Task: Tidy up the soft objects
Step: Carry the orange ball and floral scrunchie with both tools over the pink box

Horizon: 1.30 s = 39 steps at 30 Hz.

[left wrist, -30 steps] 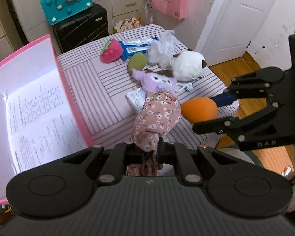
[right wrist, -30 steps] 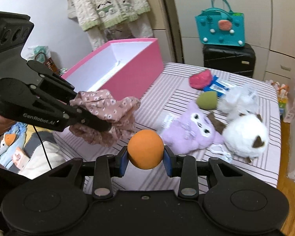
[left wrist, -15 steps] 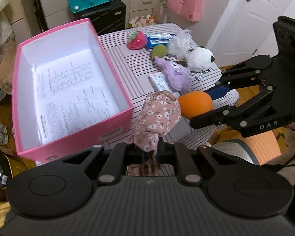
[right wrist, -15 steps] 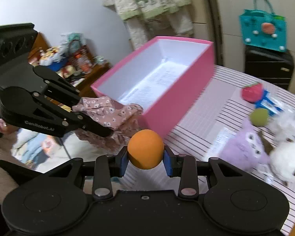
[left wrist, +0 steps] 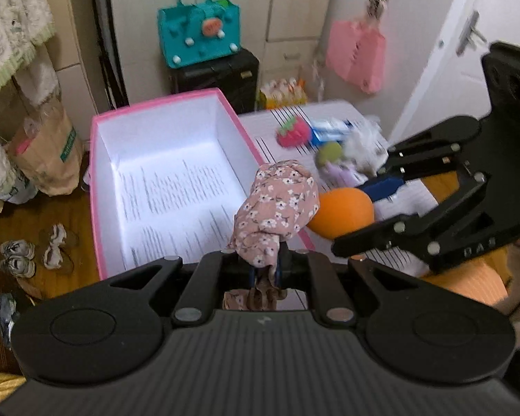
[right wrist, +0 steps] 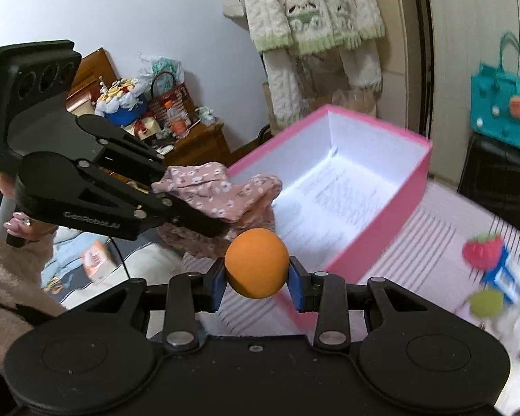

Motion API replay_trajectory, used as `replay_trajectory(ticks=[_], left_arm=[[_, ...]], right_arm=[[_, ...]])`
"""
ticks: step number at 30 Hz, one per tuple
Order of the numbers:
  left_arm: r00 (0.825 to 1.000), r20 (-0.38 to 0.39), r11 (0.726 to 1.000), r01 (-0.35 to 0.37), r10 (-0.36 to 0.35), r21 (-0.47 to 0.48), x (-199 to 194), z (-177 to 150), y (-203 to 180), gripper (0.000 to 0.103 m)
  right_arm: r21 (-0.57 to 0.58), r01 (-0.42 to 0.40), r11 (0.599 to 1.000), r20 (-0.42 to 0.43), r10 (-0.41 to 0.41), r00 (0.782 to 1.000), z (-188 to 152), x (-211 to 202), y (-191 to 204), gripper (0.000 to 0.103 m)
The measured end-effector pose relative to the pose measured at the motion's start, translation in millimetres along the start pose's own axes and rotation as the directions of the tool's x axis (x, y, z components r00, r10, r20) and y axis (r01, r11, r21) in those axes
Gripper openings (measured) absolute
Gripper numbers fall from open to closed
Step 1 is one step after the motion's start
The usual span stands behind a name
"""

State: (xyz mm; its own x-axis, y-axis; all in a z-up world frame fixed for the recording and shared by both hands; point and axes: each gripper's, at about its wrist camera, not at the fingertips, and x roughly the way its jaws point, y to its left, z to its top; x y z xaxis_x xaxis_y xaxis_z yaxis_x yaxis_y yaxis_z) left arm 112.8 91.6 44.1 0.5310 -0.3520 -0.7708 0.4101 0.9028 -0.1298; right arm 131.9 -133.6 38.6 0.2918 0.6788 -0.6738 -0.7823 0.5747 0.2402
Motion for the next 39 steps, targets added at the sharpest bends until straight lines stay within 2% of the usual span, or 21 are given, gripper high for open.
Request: replay_trajectory(ticks=[3, 8, 10, 14, 18, 23, 29, 33, 39], left_arm=[[1.0, 0.019, 1.0, 0.007, -0.007, -0.023, 11, 14, 22, 0.009], [0.998, 0.039, 0.998, -0.043, 0.045, -0.034, 40, 41, 52, 0.009], [0.999, 0.028, 0.998, -0.042, 0.043, -0.047, 57, 54, 65, 0.009], [0.999, -0.013, 0.996, -0.035, 0.034, -0.081, 91, 74, 86, 0.009], [0.997, -0.067, 0.991, -0.049, 0.041, -0.121, 122, 88, 108, 0.009], [0.988, -0.138, 0.98, -0.092, 0.068, -0.174, 161, 99, 127, 0.01], [0.983, -0.14, 0.977, -0.141, 0.119, -0.161, 186, 99, 136, 0.01], [0.983, -0.168, 0.979, -0.102, 0.072, -0.177, 195, 99, 137, 0.01], [0.983, -0.174, 0.972, -0.09, 0.053, -0.215, 204, 102, 147, 0.012]], right_arm=[[-0.05, 0.076, 0.996, 0.031, -0.074, 0.997, 15, 10, -5, 0.041], [-0.111, 0.185, 0.976, 0.056, -0.18, 0.982, 42, 35, -24, 0.041], [-0.15, 0.237, 0.96, 0.062, -0.23, 0.971, 54, 49, -30, 0.041], [-0.204, 0.276, 0.939, 0.047, -0.272, 0.961, 76, 77, -46, 0.041], [-0.307, 0.329, 0.893, 0.035, -0.335, 0.942, 89, 105, -54, 0.041], [-0.423, 0.323, 0.847, -0.034, -0.37, 0.928, 96, 142, -65, 0.041], [-0.418, 0.312, 0.853, -0.099, -0.384, 0.918, 100, 169, -79, 0.041], [-0.47, 0.299, 0.831, -0.13, -0.4, 0.907, 102, 183, -78, 0.041], [-0.51, 0.296, 0.808, -0.177, -0.435, 0.883, 105, 201, -82, 0.041]])
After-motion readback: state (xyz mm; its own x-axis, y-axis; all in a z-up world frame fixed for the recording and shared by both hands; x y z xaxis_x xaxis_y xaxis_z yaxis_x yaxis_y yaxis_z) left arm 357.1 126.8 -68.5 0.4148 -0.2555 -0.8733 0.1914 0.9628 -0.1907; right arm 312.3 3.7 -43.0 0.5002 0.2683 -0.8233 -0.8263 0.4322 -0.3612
